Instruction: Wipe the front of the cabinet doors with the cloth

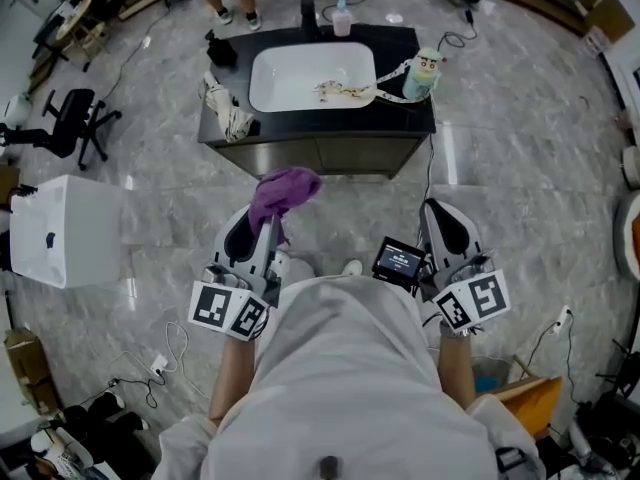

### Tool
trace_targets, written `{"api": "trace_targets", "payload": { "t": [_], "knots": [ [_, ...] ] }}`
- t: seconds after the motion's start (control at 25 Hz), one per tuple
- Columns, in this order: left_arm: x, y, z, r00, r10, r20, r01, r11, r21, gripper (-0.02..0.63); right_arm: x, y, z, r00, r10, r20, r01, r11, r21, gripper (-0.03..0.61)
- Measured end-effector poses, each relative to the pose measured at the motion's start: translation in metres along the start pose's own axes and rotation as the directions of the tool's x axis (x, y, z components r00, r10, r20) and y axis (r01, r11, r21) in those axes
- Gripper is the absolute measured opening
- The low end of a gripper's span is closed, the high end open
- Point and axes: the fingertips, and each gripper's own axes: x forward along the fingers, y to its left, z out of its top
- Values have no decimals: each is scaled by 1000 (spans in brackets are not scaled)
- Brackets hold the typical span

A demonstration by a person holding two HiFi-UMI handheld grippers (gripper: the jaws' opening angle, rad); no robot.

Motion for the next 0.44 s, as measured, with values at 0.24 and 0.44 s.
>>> {"api": "trace_targets", "payload": {
  "t": [0.24, 0.44],
  "knots": [
    [-2, 0, 1, 1000, 17, 1, -17, 1000, 7, 86, 4, 5, -5, 1000, 22, -6, -22, 1000, 13, 26],
    [-3, 1, -2, 1000, 26, 4, -26, 1000, -6, 86, 3, 5, -8, 1000, 23, -7, -23, 1000, 18, 26]
  ]
}}
